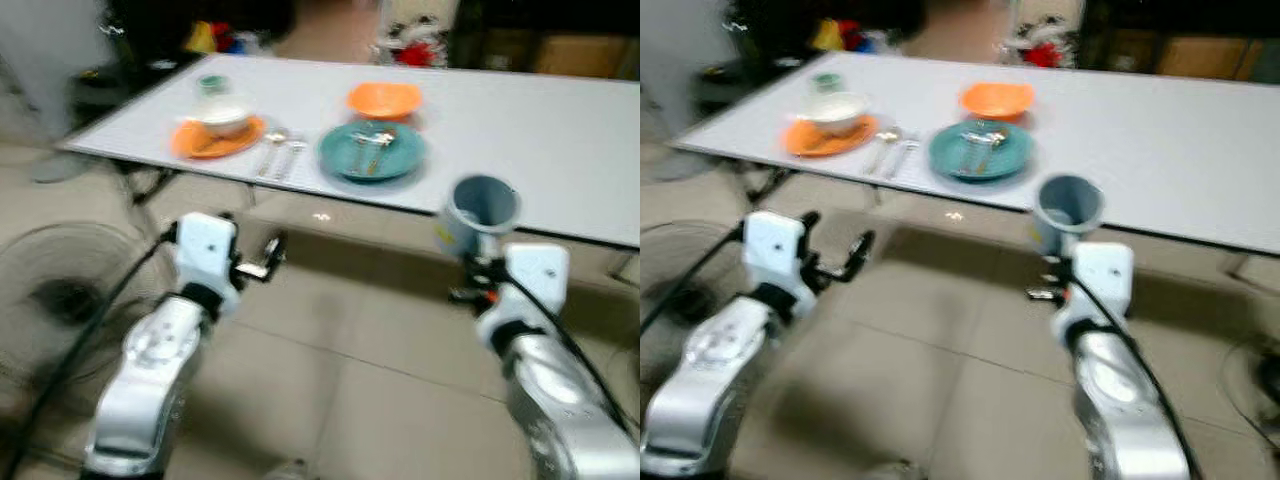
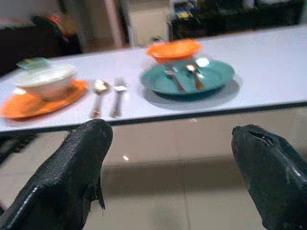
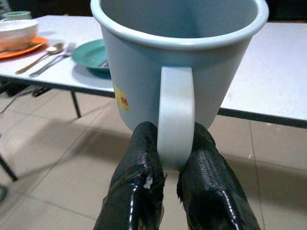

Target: Setting the table

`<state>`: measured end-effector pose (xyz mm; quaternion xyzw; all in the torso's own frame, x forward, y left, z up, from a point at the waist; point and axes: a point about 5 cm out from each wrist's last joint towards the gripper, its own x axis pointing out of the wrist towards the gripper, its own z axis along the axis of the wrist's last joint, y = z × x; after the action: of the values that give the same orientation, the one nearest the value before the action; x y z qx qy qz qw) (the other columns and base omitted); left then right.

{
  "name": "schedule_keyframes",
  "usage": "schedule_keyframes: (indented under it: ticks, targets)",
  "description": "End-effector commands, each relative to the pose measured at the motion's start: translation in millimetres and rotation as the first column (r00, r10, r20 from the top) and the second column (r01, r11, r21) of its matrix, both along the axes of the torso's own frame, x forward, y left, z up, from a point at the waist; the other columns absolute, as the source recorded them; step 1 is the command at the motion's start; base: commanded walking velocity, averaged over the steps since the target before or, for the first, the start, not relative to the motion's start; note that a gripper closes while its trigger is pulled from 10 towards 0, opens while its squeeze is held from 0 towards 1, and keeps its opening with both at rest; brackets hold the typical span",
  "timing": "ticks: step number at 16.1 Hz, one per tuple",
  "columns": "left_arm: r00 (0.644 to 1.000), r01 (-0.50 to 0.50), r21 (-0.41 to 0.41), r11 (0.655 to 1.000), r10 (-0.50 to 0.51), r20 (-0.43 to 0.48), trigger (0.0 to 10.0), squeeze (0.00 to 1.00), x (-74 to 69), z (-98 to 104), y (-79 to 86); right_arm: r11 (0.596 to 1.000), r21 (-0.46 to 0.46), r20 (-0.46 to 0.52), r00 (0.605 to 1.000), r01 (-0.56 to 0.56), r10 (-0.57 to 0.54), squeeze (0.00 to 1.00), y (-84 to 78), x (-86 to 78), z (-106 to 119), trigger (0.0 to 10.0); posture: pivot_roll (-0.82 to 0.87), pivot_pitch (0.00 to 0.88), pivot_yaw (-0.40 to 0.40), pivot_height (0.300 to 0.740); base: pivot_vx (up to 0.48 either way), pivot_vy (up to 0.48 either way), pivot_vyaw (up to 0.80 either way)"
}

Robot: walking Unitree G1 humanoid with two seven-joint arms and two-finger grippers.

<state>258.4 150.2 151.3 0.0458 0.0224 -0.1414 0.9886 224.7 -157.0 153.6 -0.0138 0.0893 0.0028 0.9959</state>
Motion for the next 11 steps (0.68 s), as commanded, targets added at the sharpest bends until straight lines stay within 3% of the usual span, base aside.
schedule_keyframes:
  ticks: [1,5,11]
  targets:
    - [1.0,0.013,-0.008,1.0,-0.013,0.018,10.0,0.15,1.4,4.8,-3.3,1.0,-0.011,0.016,1.0,0.011,-0.011,0.0,-5.3,1.8,3.5,10.0,0.03,0.0,0.074,0.74,0.322,0.0,0.0]
    - [1.0,0.009,-0.012,1.0,-0.008,0.021,10.0,0.15,2.6,5.2,-3.4,0.999,0.003,0.062,0.997,-0.037,0.037,0.0,-2.7,9.4,13.6,10.0,0.03,0.0,0.075,0.74,0.338,0.0,0.0]
    - [1.0,0.007,-0.018,1.0,-0.006,0.026,10.0,0.15,3.7,6.0,-4.0,0.994,-0.013,0.053,0.993,-0.108,0.108,0.0,0.7,19.9,16.7,10.0,0.03,0.0,0.071,0.74,0.347,0.0,0.0]
